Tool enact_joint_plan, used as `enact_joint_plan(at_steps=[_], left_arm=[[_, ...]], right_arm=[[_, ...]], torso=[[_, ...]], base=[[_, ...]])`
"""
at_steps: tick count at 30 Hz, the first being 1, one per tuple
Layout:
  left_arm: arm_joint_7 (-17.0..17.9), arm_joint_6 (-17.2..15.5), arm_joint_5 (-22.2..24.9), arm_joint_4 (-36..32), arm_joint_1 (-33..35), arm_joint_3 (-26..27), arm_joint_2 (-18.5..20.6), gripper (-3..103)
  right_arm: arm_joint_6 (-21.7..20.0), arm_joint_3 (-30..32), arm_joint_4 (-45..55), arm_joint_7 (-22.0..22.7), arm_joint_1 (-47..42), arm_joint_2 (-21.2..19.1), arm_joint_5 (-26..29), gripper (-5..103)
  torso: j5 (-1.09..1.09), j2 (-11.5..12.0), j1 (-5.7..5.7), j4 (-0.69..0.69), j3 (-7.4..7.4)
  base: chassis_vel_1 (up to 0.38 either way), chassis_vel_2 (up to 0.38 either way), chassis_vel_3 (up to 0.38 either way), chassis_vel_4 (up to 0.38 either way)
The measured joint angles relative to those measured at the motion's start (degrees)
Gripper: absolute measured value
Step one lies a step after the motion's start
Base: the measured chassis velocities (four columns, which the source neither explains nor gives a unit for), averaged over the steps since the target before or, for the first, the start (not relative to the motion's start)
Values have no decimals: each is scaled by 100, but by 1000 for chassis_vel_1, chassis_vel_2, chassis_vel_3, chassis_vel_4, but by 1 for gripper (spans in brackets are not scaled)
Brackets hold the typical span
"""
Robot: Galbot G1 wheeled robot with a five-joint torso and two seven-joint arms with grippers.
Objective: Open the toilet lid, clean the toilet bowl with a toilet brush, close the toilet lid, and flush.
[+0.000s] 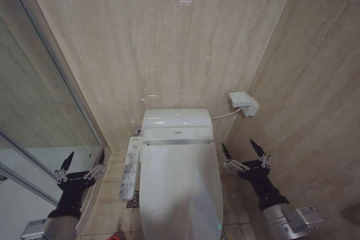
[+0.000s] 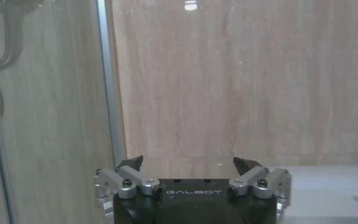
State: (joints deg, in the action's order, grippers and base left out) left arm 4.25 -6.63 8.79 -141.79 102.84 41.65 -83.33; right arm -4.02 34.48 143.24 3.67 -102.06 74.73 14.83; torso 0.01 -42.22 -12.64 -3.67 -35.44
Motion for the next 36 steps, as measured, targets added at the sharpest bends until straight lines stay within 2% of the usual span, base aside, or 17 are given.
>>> enact_joint_plan(at_steps=[4,5,10,16,25,36], left_arm=[[-32,-78,-92,-176,184,-51,-158,89],[-34,-97,-102,-191,230,-58,-214,100],[-36,-121,-191,-196,371,-26,-362,100],[-111,-131,-259,-181,534,-128,-72,100],[-125,-101,-481,-165,750,-161,23,100],[-131,-157,-295,-155,946,-182,123,100]], right_arm=[[0,0,0,0,0,0,0,100],[0,0,0,0,0,0,0,100],[0,0,0,0,0,0,0,100],[0,0,0,0,0,0,0,100],[0,0,0,0,0,0,0,100],[0,0,0,0,0,0,0,100]], torso=[[1,0,0,0,0],[0,0,0,1,0],[0,0,0,1,0],[-1,0,0,0,0],[-1,0,0,0,0],[-1,0,0,1,0]], base=[[0,0,0,0],[0,0,0,0],[0,0,0,0],[0,0,0,0],[0,0,0,0],[0,0,0,0]])
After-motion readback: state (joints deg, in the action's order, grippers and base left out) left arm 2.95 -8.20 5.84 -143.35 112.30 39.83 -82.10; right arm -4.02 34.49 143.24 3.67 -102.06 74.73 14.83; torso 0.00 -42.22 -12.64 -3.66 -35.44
